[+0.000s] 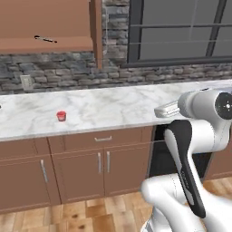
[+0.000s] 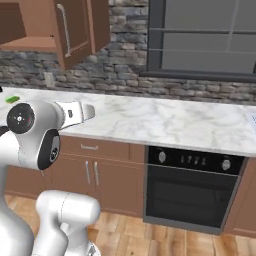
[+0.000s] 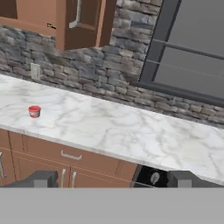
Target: Pick the jam and jam from the counter and place them in the cabinets closest to them.
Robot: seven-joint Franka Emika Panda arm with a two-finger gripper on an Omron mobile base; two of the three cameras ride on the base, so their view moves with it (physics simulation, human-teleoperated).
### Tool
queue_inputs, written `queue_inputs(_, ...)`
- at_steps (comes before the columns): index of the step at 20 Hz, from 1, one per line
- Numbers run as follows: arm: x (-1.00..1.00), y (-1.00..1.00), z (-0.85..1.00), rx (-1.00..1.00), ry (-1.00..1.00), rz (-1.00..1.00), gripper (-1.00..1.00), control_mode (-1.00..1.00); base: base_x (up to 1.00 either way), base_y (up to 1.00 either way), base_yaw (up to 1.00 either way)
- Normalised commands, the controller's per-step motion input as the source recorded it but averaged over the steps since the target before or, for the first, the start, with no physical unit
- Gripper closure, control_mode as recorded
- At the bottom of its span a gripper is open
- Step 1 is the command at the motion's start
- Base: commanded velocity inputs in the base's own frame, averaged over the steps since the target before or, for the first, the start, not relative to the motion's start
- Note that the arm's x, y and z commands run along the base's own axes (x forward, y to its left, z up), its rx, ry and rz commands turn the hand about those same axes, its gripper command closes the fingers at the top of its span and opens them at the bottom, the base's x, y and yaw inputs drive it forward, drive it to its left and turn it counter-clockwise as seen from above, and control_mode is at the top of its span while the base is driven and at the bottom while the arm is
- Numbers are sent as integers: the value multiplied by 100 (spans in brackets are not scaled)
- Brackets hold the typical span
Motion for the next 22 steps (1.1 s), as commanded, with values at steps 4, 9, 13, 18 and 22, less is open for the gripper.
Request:
queue_inputs(4, 0, 0, 0, 0, 0, 0, -100, 100, -28, 80, 0)
queue_inputs(9, 0, 0, 0, 0, 0, 0, -100, 100, -27, 79, 0)
queue_inputs(13, 0, 0, 0, 0, 0, 0, -100, 100, -25, 74, 0)
queue_inputs(18, 0, 0, 0, 0, 0, 0, -100, 100, -25, 70, 0)
queue_inputs(22, 0, 0, 0, 0, 0, 0, -100, 100, -22, 58, 0)
